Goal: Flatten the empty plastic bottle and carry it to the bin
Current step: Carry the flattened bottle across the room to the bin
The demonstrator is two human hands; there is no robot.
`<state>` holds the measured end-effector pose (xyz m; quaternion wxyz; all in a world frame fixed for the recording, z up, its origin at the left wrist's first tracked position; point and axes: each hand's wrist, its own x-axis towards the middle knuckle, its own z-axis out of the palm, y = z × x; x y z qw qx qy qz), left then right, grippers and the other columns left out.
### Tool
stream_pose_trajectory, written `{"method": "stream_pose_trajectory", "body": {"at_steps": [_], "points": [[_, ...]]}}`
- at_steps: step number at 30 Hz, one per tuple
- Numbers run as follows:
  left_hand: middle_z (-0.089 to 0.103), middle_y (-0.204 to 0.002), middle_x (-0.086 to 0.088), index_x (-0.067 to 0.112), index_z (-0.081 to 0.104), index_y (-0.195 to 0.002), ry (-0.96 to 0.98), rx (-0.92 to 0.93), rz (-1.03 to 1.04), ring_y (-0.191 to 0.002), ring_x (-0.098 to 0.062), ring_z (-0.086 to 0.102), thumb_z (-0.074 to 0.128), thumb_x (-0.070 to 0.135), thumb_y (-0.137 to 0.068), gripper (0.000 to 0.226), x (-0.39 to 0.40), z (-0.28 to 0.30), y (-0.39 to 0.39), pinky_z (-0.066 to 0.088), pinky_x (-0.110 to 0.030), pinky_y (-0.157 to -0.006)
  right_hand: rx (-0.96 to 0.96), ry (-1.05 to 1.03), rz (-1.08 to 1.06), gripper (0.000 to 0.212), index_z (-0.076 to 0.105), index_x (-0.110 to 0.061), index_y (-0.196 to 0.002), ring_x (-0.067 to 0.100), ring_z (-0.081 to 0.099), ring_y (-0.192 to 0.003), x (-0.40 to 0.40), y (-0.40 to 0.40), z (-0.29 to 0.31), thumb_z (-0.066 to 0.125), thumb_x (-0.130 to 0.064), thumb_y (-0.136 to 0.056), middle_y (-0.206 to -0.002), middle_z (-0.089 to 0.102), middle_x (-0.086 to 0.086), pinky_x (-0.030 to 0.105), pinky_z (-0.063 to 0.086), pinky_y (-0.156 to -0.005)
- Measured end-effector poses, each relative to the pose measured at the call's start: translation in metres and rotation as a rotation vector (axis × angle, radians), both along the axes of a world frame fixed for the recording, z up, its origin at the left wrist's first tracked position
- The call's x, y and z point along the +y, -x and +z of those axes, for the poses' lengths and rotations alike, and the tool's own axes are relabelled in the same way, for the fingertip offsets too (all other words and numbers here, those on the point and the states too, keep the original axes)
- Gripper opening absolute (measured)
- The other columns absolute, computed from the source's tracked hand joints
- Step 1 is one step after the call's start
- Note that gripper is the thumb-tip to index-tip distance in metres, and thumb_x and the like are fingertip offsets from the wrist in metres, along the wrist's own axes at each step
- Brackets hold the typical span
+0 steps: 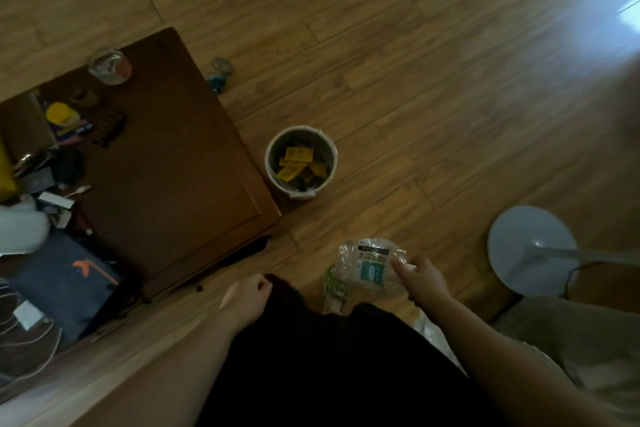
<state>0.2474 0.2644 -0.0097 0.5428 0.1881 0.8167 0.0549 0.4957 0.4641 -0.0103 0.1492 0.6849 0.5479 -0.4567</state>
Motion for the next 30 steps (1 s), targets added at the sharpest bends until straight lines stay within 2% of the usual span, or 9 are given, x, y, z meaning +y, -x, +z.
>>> {"method": "stream_pose_trajectory", "body": {"at_steps": [4, 8, 10, 13, 17, 20, 22, 26, 30], "points": [[0.059, -0.077, 0.009, 0.03, 0.057, -0.08, -0.088, 0.013, 0.025, -0.065, -0.004, 0.054, 0.047, 0.031, -0.094, 0.017, 0.057, 0.015, -0.007, 0.037, -0.022, -0.051, 0.01, 0.016, -0.107, 0.057, 0.054, -0.013, -0.118, 0.03, 0.067, -0.089, 0.025, -0.015, -0.008, 0.056, -0.057, -0.081, -0.1, 0.066, 0.008, 0.044, 0.058, -0.078], [0.065, -0.089, -0.007, 0.013, 0.063, -0.091, -0.026, -0.008, 0.161, -0.078, -0.022, 0.061, 0.045, 0.03, -0.095, 0.025, 0.09, 0.017, 0.008, 0.042, -0.029, -0.063, 0.008, 0.025, -0.162, 0.057, 0.053, -0.012, -0.119, 0.026, 0.066, -0.089, 0.06, -0.013, -0.016, 0.057, -0.056, -0.081, -0.101, 0.065, 0.008, 0.048, 0.058, -0.08], [0.064, -0.097, -0.011, 0.01, 0.063, -0.097, 0.023, -0.038, 0.226, -0.089, -0.031, 0.062, 0.042, 0.027, -0.097, 0.027, 0.104, 0.013, 0.015, 0.044, -0.034, -0.07, 0.02, 0.006, -0.16, 0.06, 0.053, -0.012, -0.121, 0.022, 0.065, -0.082, 0.083, -0.008, -0.019, 0.057, -0.056, -0.081, -0.095, 0.063, 0.004, 0.042, 0.057, -0.066], [0.064, -0.097, -0.009, 0.009, 0.064, -0.096, 0.03, -0.011, 0.201, -0.08, -0.022, 0.058, 0.043, 0.025, -0.096, 0.026, 0.137, 0.004, 0.022, 0.041, -0.031, -0.069, 0.009, -0.037, -0.088, 0.063, 0.052, -0.012, -0.125, 0.01, 0.058, -0.071, 0.123, 0.001, -0.02, 0.054, -0.058, -0.082, -0.085, 0.057, -0.003, 0.026, 0.044, -0.051], [0.062, -0.098, -0.007, 0.012, 0.064, -0.098, 0.044, -0.068, 0.159, -0.088, -0.02, 0.057, 0.046, 0.027, -0.096, 0.023, 0.196, -0.007, 0.037, 0.041, -0.03, -0.077, -0.018, -0.036, -0.001, 0.067, 0.052, -0.014, -0.125, 0.016, 0.063, -0.085, 0.191, 0.022, -0.015, 0.053, -0.064, -0.079, -0.102, 0.066, 0.003, 0.031, 0.05, -0.061], [0.064, -0.092, -0.006, 0.022, 0.062, -0.078, 0.043, -0.09, 0.226, -0.077, -0.017, 0.058, 0.047, 0.027, -0.095, 0.024, 0.239, -0.003, 0.06, 0.042, -0.029, -0.071, -0.05, -0.075, 0.122, 0.066, 0.054, -0.013, -0.125, 0.021, 0.064, -0.097, 0.252, 0.043, -0.005, 0.055, -0.062, -0.081, -0.113, 0.067, 0.007, 0.038, 0.054, -0.077], [0.065, -0.092, -0.009, 0.023, 0.061, -0.075, 0.046, -0.083, 0.241, -0.074, -0.019, 0.058, 0.046, 0.027, -0.095, 0.026, 0.266, 0.0, 0.076, 0.041, -0.029, -0.066, -0.048, -0.092, 0.186, 0.062, 0.055, -0.013, -0.124, 0.023, 0.063, -0.102, 0.29, 0.06, -0.001, 0.055, -0.059, -0.083, -0.115, 0.067, 0.009, 0.038, 0.053, -0.083], [0.063, -0.088, -0.013, 0.017, 0.059, -0.074, 0.012, -0.063, 0.298, -0.077, -0.025, 0.059, 0.046, 0.026, -0.096, 0.027, 0.328, 0.007, 0.112, 0.042, -0.031, -0.069, 0.003, -0.11, 0.225, 0.057, 0.055, -0.011, -0.119, 0.021, 0.061, -0.088, 0.362, 0.101, 0.006, 0.057, -0.056, -0.084, -0.1, 0.065, 0.005, 0.029, 0.045, -0.066], [0.064, -0.087, -0.01, 0.016, 0.061, -0.08, 0.001, -0.031, 0.393, -0.075, -0.023, 0.061, 0.047, 0.025, -0.096, 0.024, 0.386, 0.013, 0.123, 0.045, -0.03, -0.062, 0.071, -0.07, 0.221, 0.051, 0.053, -0.014, -0.119, 0.016, 0.057, -0.082, 0.408, 0.131, 0.006, 0.057, -0.05, -0.084, -0.097, 0.062, 0.002, 0.029, 0.044, -0.07]]}}
